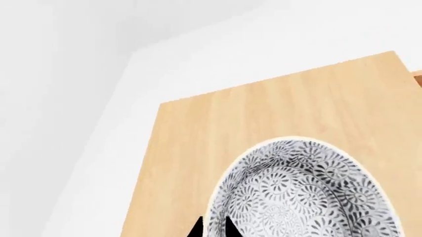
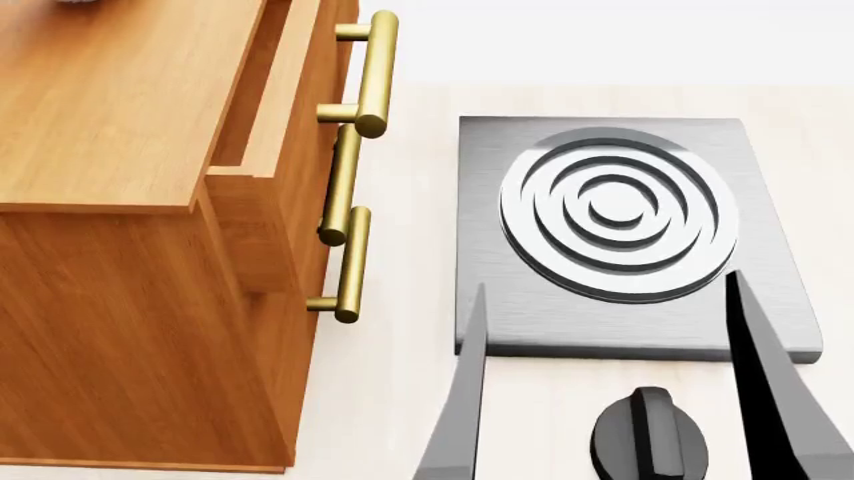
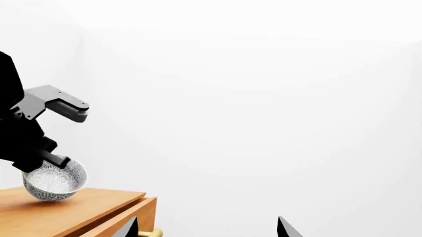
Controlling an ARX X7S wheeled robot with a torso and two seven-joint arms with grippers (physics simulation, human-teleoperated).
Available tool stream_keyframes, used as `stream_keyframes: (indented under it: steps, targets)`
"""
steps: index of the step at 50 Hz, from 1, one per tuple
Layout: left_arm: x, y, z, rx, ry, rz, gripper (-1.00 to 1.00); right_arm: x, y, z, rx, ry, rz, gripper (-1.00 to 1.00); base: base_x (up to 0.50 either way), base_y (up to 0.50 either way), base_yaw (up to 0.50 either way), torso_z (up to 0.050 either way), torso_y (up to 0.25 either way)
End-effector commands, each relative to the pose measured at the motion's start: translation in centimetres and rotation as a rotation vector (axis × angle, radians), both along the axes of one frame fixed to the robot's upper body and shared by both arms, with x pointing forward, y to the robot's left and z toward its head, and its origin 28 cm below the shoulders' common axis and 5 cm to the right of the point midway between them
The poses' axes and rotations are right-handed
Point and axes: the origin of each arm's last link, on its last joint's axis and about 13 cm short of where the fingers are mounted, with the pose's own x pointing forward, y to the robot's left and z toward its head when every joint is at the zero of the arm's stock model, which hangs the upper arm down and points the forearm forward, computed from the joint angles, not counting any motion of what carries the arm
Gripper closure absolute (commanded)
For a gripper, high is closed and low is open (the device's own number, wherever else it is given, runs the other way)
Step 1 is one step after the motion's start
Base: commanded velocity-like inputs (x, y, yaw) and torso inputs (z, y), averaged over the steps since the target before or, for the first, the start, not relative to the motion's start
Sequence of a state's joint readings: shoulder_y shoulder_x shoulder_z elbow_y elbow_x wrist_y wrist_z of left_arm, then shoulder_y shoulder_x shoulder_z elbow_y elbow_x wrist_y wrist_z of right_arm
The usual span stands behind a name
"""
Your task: Pick the akita bowl on the wooden cabinet and place it on the plate.
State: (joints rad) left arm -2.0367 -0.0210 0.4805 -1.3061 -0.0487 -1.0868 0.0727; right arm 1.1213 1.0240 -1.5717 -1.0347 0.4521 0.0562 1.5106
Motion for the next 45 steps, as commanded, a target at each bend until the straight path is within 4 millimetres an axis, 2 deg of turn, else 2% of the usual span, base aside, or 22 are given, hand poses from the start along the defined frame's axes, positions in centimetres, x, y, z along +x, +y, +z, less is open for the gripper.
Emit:
stream_keyframes:
  steps: [1,5,12,17,23,24,26,32,36,45]
  targets:
    - [0.2,-1.0,1.4,0.170,-0.077,-0.077,1.00,-0.1,-0.1,0.0,0.002,-0.004,-0.005,-1.00,0.00,0.00,0.00,0.000,0.000]
    - [0.1,-1.4,1.8,0.140,-0.103,-0.104,1.00,-0.1,-0.1,0.0,0.003,-0.006,-0.005,-1.00,0.00,0.00,0.00,0.000,0.000]
    - [-0.5,-2.8,4.3,0.182,-0.263,-0.188,1.00,-0.1,-0.1,0.1,0.004,-0.007,-0.007,-1.00,0.00,0.00,0.00,0.000,0.000]
    - [-1.3,-3.8,5.4,0.221,-0.327,-0.255,1.00,-0.2,-0.1,0.2,0.005,-0.010,-0.009,-1.00,0.00,0.00,0.00,0.000,0.000]
    - [-3.4,-5.0,7.3,0.303,-0.519,-0.305,1.00,-0.2,-0.2,0.2,0.007,-0.010,-0.015,-1.00,0.00,0.00,0.00,0.000,0.000]
    - [-3.8,-5.2,7.6,0.368,-0.568,-0.295,1.00,-0.2,-0.2,0.2,0.011,-0.011,-0.016,-1.00,0.00,0.00,0.00,0.000,0.000]
    - [-4.5,-5.4,8.0,0.344,-0.588,-0.319,1.00,-0.2,-0.2,0.2,0.012,-0.012,-0.017,-1.00,0.00,0.00,0.00,0.000,0.000]
    - [-5.5,-6.3,8.0,0.396,-0.634,-0.382,1.00,-0.2,-0.2,0.2,0.013,-0.012,-0.018,-1.00,0.00,0.00,0.00,0.000,0.000]
    - [-6.7,-7.3,7.5,0.446,-0.687,-0.533,1.00,-0.3,-0.3,0.2,0.016,-0.014,-0.024,-1.00,0.00,0.00,0.00,0.000,0.000]
    - [-8.4,-8.7,6.9,0.525,-0.728,-0.673,1.00,-0.3,-0.5,0.3,0.022,-0.018,-0.032,-1.00,0.00,0.00,0.00,0.000,0.000]
